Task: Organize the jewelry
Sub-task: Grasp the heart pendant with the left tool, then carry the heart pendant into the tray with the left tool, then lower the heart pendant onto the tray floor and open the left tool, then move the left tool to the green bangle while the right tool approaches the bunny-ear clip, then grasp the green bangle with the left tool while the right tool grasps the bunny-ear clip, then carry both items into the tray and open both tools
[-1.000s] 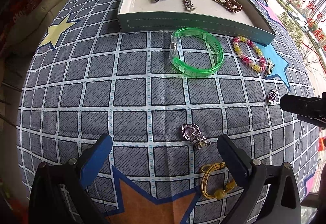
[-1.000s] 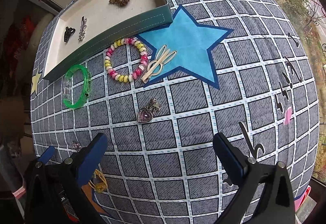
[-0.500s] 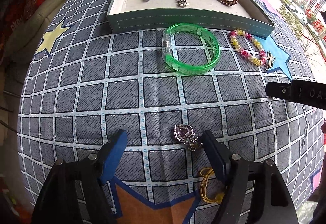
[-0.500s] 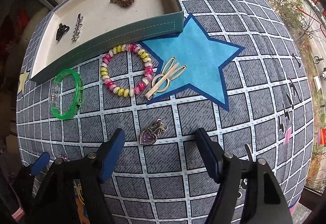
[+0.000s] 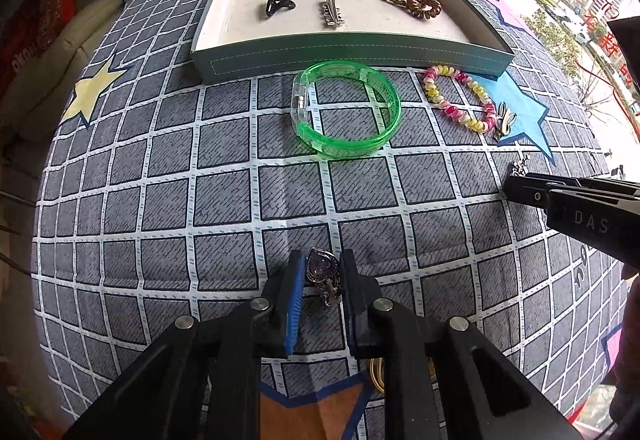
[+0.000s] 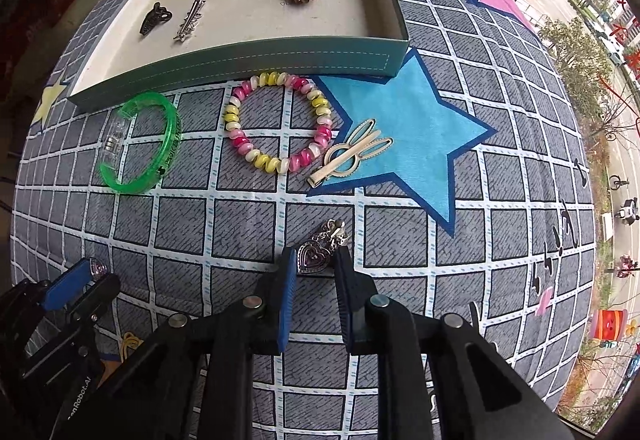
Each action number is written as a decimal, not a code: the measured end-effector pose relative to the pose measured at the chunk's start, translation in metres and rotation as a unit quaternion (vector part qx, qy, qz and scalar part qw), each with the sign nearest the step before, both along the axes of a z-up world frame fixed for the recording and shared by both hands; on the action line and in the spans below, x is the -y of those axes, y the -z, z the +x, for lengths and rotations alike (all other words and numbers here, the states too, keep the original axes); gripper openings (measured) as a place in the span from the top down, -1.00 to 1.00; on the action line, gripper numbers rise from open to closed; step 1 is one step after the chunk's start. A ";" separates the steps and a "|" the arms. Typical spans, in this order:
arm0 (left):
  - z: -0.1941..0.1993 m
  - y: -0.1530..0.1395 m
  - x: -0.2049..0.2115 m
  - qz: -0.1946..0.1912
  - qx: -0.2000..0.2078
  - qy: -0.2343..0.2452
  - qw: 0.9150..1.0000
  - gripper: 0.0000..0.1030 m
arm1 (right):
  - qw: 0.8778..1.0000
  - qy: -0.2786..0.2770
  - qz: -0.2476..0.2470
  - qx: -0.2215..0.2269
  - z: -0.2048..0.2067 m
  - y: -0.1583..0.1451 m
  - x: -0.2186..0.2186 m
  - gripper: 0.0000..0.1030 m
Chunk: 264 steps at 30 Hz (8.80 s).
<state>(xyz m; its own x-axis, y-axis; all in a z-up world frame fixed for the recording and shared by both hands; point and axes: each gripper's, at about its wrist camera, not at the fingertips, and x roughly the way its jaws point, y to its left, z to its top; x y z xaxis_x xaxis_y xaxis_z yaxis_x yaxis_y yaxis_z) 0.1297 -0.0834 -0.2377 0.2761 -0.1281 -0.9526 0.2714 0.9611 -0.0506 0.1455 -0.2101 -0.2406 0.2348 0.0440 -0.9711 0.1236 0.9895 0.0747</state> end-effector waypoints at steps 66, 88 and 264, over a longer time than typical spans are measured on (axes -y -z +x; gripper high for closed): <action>0.213 -0.001 0.010 0.018 0.056 -0.046 0.997 0.42 | 0.993 -0.045 0.101 0.035 0.184 -0.015 0.072 0.59; 0.201 -0.025 0.004 0.021 0.092 -0.058 0.994 -1.00 | 0.986 -0.006 0.163 0.048 0.179 -0.028 0.076 0.06; 0.210 -0.005 0.027 0.010 0.031 -0.045 0.998 0.57 | 0.990 -0.042 0.122 0.054 0.189 -0.017 0.066 0.82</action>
<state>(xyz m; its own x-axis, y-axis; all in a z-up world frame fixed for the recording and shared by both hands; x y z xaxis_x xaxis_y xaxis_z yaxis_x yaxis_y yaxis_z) 0.3395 -0.1109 -0.2331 0.3436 -0.0808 -0.9356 0.1866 0.9823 -0.0163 0.3340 -0.2757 -0.2239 0.3215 0.2973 -0.8990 0.0204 0.9471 0.3204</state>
